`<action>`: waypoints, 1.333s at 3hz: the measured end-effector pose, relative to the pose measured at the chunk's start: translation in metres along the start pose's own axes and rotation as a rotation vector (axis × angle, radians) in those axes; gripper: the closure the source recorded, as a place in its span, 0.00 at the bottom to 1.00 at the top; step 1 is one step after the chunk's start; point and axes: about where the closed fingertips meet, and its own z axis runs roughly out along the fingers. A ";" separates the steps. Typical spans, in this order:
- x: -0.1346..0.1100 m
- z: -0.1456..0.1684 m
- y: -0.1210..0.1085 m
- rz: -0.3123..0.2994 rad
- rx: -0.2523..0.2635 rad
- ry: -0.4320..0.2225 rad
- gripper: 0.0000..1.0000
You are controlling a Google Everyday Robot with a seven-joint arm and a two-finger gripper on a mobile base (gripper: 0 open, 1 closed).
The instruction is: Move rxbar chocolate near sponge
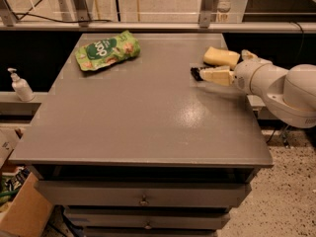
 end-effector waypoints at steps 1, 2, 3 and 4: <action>0.004 -0.007 -0.008 0.015 -0.005 -0.003 0.00; 0.009 -0.019 -0.018 0.038 -0.036 -0.014 0.00; 0.016 -0.036 -0.031 0.064 -0.095 -0.028 0.00; 0.018 -0.052 -0.038 0.081 -0.171 -0.049 0.00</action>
Offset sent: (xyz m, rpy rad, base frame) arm -0.0262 -0.0584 -0.0011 0.1005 0.0262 0.0695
